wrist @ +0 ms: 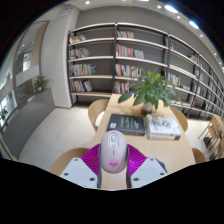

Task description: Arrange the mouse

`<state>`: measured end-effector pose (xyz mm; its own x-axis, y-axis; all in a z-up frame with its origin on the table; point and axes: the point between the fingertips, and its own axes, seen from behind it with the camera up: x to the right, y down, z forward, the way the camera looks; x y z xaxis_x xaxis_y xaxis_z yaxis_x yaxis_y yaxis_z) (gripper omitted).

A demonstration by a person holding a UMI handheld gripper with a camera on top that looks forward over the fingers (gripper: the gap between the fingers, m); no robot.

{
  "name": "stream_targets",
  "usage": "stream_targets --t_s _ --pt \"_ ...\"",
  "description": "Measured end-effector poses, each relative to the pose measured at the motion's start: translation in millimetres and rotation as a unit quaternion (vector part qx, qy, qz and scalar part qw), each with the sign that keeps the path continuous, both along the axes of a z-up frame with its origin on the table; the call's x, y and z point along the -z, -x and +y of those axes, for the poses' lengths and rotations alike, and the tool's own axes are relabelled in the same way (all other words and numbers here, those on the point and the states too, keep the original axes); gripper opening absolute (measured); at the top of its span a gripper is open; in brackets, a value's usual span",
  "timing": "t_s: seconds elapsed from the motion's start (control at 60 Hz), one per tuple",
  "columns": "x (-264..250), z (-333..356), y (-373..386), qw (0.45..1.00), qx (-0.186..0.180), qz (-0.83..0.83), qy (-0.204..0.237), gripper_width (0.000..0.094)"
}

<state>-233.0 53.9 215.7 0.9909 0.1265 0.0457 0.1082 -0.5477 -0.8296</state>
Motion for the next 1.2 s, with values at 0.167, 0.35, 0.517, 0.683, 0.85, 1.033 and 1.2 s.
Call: stream_targets --t_s 0.167,0.35,0.517,0.683,0.85,1.033,1.2 --pt "-76.0 49.6 -82.8 0.997 0.029 -0.001 -0.069 0.0331" --pt "17.5 59.6 -176.9 0.998 0.066 0.006 0.010 0.0332" --pt "150.4 22.4 -204.1 0.990 0.071 0.003 0.120 0.0331" --pt "220.7 -4.3 -194.7 0.983 0.054 0.008 0.177 0.0343" --pt "230.6 -4.1 -193.1 0.982 0.067 0.019 0.175 0.0440" --pt "205.6 -13.5 -187.9 0.983 0.047 -0.009 0.176 0.0700" --pt "122.4 -38.5 -170.1 0.991 0.040 0.006 0.126 0.0699"
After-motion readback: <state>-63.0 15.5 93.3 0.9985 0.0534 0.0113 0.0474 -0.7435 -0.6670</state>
